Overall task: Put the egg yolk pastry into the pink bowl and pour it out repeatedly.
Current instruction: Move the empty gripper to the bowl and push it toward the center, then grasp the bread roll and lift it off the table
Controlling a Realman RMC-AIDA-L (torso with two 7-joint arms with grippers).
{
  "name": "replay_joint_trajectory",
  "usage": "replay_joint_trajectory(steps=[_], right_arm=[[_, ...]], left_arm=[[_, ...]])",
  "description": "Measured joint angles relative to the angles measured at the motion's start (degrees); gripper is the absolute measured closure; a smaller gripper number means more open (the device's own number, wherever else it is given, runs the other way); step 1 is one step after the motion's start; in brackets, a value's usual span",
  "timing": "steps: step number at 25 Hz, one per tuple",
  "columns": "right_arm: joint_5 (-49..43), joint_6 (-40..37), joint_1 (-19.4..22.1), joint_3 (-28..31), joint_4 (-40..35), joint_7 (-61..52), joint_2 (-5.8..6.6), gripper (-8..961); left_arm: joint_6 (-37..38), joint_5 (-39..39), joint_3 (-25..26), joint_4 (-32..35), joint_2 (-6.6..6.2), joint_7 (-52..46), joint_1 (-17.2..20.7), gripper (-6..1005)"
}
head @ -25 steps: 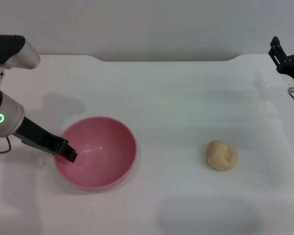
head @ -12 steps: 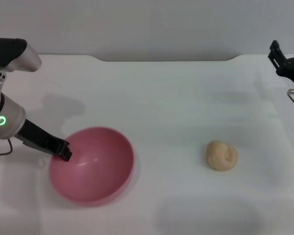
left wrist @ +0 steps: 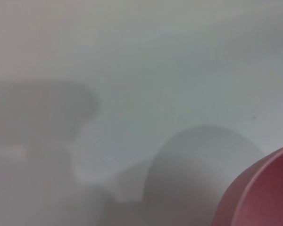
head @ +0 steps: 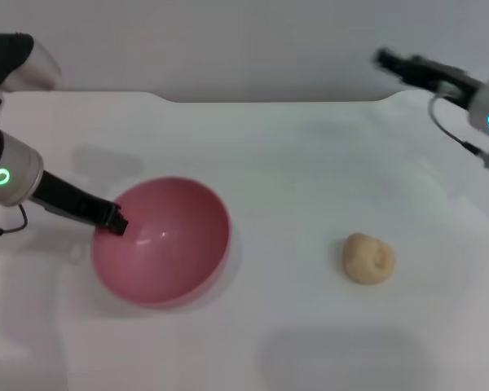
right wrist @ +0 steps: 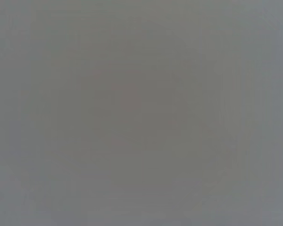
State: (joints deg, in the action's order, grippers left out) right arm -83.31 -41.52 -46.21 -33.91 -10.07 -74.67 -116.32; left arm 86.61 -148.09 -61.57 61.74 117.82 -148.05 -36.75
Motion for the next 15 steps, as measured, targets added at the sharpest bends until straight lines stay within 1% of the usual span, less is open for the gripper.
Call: replay_joint_trajectory(steps=[1,2,3,4,6,8,10,12,13,15], right_arm=[[-8.2,-1.5,-0.9,-3.8,-3.3,-8.9,0.63,257],[-26.9,-7.6,-2.1,-9.4,-12.0,-27.3,1.28,257],[-26.9,-7.6,-2.1,-9.4,-12.0,-27.3,1.28,257],[-35.5,-12.6,-2.4,-10.8,-17.0,-36.8,1.29,257],[-48.6,-22.7,-3.4,-11.7,-24.9,-51.8,1.16,257],[-58.4,-33.0,-4.8,-11.7,-30.6,-62.0,1.06,257],[-64.4,-40.9,-6.2,-11.7,-33.4,-66.9,1.05,257],[-68.4,-46.6,-7.2,-11.8,-34.6,-67.8,1.03,258],[-70.7,-49.3,-7.7,-11.9,-34.9,-67.9,0.98,258],[-73.6,-52.1,-8.3,-12.4,-35.2,-67.9,0.59,258]], left_arm=[[-0.3,0.0,0.0,0.3,0.02,0.0,0.1,1000],[-0.5,0.1,0.0,0.6,0.03,-0.1,0.2,1000],[-1.0,0.3,0.0,1.0,0.03,-0.1,0.4,1000],[-1.6,0.4,0.0,1.3,0.04,-0.2,0.5,1000],[-3.0,0.6,-0.3,1.5,0.05,-0.6,0.7,1000],[-4.3,0.6,-0.7,1.6,0.11,-1.2,0.7,1001],[-5.0,0.6,-0.8,1.6,0.15,-1.3,0.7,1001],[-5.6,0.6,-0.9,1.6,0.14,-1.3,0.6,1001],[-5.7,0.6,-0.9,1.6,0.12,-1.3,0.5,1001],[-6.0,0.6,-0.9,1.8,0.1,-1.3,0.3,1001]])
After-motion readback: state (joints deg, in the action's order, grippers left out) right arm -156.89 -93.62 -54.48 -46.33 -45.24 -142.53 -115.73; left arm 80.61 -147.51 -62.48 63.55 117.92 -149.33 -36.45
